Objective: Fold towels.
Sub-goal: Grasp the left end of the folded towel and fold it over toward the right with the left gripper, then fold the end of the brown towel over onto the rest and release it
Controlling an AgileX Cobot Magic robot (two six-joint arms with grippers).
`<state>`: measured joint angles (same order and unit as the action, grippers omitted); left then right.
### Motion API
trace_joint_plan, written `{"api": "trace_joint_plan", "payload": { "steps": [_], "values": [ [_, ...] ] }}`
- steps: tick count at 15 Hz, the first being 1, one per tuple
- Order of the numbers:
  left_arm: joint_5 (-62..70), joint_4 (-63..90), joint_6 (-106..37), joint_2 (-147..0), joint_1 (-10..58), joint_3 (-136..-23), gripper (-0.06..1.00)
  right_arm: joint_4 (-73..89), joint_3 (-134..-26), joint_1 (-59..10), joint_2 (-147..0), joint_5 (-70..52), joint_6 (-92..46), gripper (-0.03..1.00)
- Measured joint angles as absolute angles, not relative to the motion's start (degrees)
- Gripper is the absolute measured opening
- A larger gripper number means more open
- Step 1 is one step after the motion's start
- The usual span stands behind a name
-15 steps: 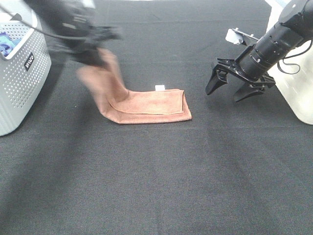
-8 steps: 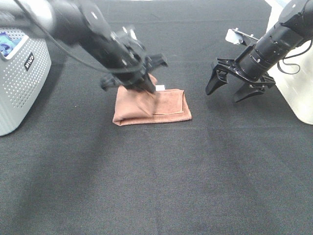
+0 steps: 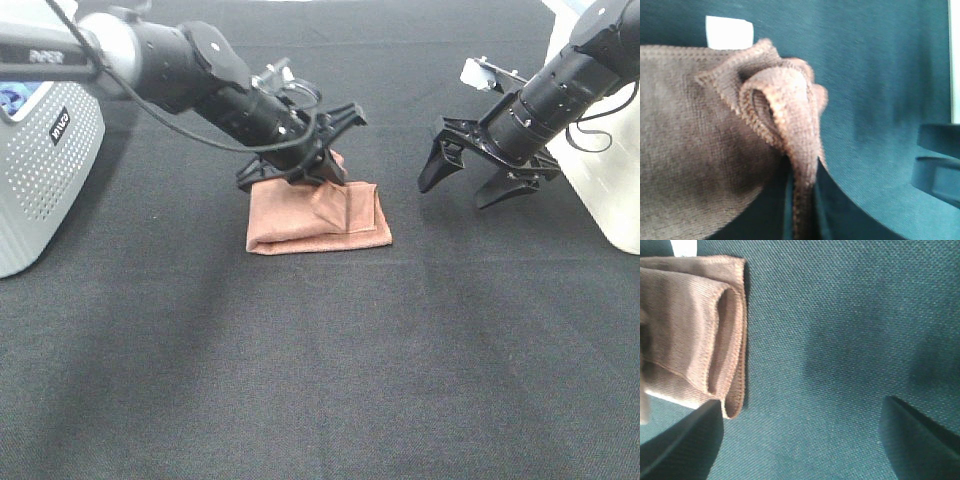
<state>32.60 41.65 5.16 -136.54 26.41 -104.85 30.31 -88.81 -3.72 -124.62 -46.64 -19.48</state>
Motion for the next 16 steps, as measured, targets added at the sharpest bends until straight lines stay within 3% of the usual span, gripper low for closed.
{"api": "trace_joint_plan", "payload": {
  "steps": [2,6,11,16],
  "values": [
    [32.6,42.11,5.16,-136.71,26.53,-104.85,0.12,30.31,-88.81,-3.72,-124.62,-46.75,-19.48,0.8],
    [32.43,50.36,4.13,-136.71,26.59,-104.85,0.43,30.48,-88.81,-3.72,-124.62,-46.81,-19.48,0.8],
    [32.49,57.47,-6.93,-135.91,26.3,-104.85,0.46,35.52,-88.81,-3.72,-123.87,-48.47,-20.74,0.8],
    [32.66,49.85,-12.72,-129.14,18.91,-104.85,0.47,46.93,-89.09,-7.96,-122.38,-50.36,-30.42,0.8]
  ]
}}
